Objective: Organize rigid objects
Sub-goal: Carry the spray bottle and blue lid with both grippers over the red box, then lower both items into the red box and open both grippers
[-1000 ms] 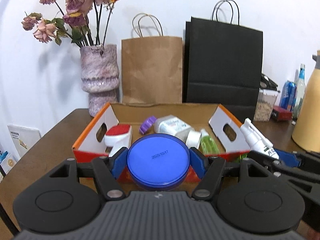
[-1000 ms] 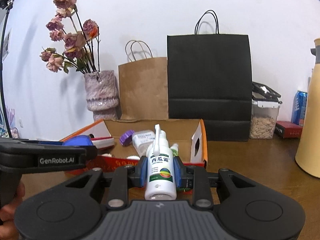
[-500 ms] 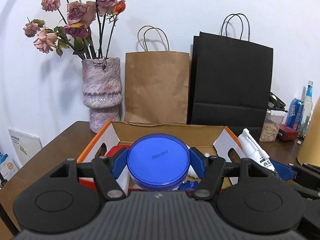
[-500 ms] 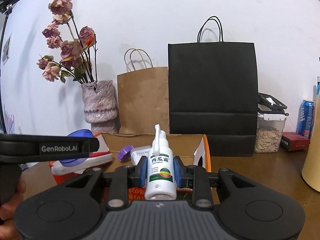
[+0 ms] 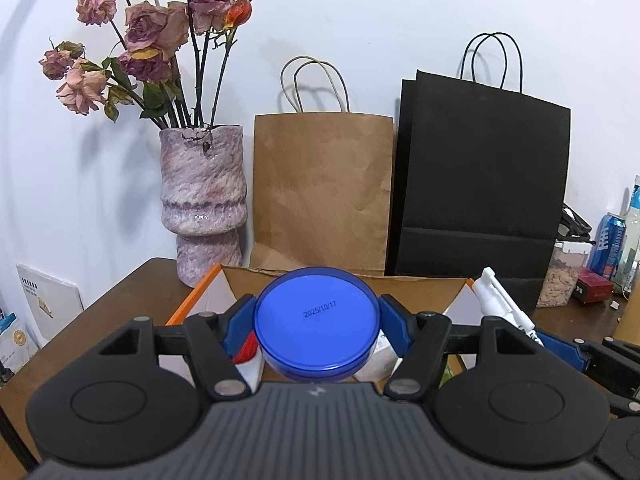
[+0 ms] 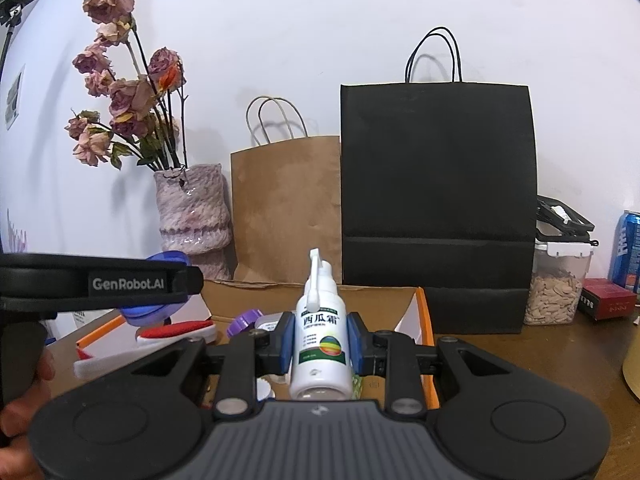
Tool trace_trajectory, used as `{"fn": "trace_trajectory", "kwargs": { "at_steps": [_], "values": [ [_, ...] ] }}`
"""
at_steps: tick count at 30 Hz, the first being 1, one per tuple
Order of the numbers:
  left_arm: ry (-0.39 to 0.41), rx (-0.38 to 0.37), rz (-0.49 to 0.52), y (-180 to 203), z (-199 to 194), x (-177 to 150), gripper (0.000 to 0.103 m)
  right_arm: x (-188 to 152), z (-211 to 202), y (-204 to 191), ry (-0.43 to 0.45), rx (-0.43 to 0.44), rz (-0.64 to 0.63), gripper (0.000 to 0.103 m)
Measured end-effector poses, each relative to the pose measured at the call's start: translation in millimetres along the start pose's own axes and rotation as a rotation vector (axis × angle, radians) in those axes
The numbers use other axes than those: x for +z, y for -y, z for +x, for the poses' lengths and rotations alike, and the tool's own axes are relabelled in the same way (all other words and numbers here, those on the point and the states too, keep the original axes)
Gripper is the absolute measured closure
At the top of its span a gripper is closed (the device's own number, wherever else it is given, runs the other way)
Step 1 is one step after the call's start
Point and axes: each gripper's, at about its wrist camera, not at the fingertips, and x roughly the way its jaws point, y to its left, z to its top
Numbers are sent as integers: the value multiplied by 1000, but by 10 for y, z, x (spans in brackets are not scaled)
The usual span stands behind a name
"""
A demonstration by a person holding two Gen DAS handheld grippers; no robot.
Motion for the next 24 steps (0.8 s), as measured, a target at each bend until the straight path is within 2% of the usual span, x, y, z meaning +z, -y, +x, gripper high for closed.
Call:
{"fn": "trace_trajectory", "kwargs": {
  "at_steps": [12, 24],
  "values": [
    [-17, 20, -1, -21, 305, 68, 35, 60, 279, -32, -4, 3, -17, 77],
    [-75, 65, 4, 0, 614, 100, 35, 78, 548, -34, -28, -7, -27, 77]
  ]
}}
